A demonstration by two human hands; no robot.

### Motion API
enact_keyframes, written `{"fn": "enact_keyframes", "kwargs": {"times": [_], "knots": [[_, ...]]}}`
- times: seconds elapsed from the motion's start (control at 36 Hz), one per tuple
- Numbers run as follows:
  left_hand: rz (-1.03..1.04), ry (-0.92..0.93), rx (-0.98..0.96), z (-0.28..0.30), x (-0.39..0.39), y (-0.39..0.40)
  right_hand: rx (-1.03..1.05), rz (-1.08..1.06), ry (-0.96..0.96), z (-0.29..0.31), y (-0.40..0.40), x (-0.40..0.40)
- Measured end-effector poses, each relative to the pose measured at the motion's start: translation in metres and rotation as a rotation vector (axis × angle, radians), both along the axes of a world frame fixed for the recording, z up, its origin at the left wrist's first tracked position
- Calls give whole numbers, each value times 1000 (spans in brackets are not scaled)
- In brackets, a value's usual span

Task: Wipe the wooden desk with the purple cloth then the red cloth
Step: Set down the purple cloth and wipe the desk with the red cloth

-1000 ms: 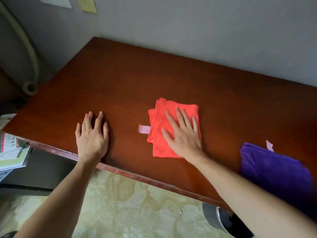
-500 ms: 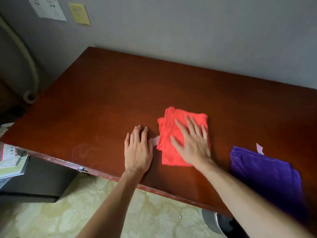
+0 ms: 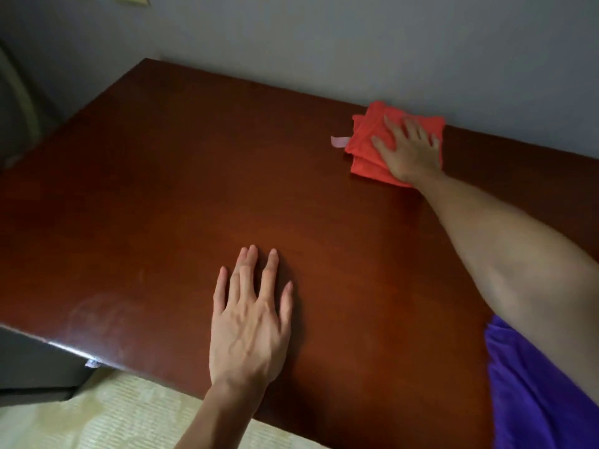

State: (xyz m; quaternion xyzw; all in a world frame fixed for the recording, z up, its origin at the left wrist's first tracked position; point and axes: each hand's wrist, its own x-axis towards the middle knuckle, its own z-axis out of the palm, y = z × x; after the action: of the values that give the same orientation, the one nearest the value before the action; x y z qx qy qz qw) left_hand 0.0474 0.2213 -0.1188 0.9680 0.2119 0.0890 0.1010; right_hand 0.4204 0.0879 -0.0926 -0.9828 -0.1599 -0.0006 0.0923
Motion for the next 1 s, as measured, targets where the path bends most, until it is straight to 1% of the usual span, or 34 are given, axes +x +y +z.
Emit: {"fn": "enact_keyframes", "kwargs": {"times": [0.14, 0.25, 0.33, 0.42, 0.5, 0.58, 0.69, 0.75, 0.81, 0.86, 0.92, 1.0], "knots": [[6, -1, 8, -2, -2, 2, -35, 5, 45, -3, -3, -21], [17, -11, -3, 0, -3, 4, -29, -5, 17, -8, -15, -75], [21, -11, -19, -4, -3, 6, -4, -11, -42, -17, -32, -147], [22, -23, -61, -3, -3, 5, 39, -34, -82, -21, -57, -242], [-7, -36, -88, 0, -5, 1, 10, -25, -111, -21, -85, -332], [-12, -40, -98, 2, -7, -3, 8, -4, -100, -21, -104, -380], [3, -55, -80, 6, -8, -4, 18, -21, -62, -17, -100, -369], [30, -74, -108, 10, -3, -11, 3, 28, -52, -15, -101, -345], [14, -105, -128, 15, 3, -32, -12, 57, -49, -14, -110, -311], [-73, -141, -128, 17, 15, -61, 0, -8, -58, -9, -117, -267], [-144, -153, -152, 16, 35, -92, 22, -125, -57, -5, -118, -217], [-150, -134, -170, 10, 68, -133, 43, -251, -14, -3, -126, -145]]}}
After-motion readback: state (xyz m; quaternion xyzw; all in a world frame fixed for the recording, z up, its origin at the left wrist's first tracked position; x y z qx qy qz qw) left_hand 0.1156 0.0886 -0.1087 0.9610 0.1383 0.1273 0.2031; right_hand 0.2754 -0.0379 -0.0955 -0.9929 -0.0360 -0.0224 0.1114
